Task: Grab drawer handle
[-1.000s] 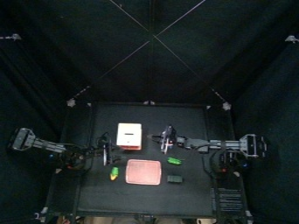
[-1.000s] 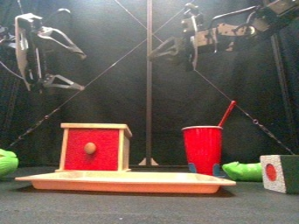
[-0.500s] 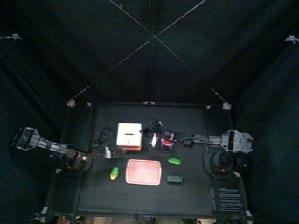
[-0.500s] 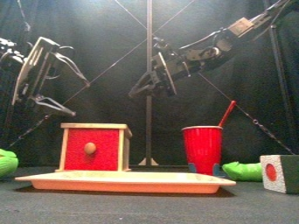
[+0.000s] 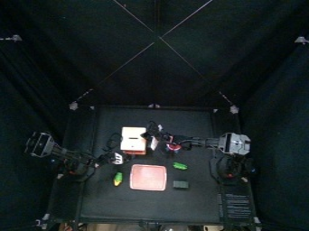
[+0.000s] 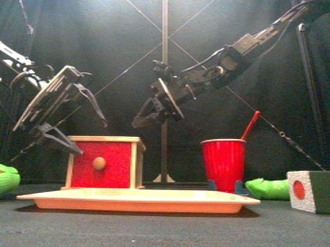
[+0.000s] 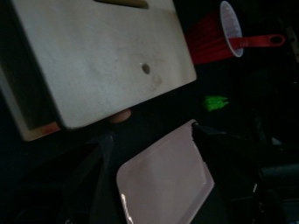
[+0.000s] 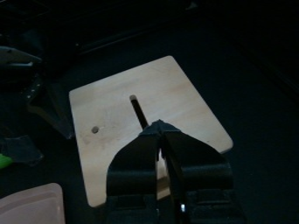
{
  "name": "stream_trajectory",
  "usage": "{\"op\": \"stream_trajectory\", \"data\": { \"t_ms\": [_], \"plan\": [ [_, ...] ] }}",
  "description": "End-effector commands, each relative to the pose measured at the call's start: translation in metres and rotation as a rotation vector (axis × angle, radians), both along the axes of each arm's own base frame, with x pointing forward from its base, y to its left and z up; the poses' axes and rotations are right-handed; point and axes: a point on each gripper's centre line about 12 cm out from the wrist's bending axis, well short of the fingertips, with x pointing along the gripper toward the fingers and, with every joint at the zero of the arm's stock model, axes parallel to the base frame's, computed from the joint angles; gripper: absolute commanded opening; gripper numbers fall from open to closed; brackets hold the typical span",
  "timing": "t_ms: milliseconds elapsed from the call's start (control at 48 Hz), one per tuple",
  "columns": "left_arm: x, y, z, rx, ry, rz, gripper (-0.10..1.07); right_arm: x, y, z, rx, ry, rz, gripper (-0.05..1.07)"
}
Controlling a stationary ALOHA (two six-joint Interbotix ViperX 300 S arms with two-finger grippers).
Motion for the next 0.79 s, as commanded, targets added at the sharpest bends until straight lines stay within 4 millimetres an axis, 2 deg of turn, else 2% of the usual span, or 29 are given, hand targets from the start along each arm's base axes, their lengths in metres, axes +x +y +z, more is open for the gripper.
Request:
{"op": "stream_trajectory", "data": {
  "t_ms": [0, 354, 771],
  "plan": [
    [0.007, 0.002, 0.004, -0.009, -0.013, 0.034, 1.02, 0.008, -0.007, 0.017, -0.015, -0.042, -0.008, 0.02],
    [0.018, 0.002, 0.0, -0.058, -0.001, 0.102, 1.02, 0.03, -0.018, -0.002, -0.028, 0.021, 0.006, 0.02],
    [0.023, 0.012, -0.006, -0.071, 0.021, 0.142, 1.02, 0.027, -0.017, -0.013, 0.003, 0.104, 0.011, 0.02]
  ]
}}
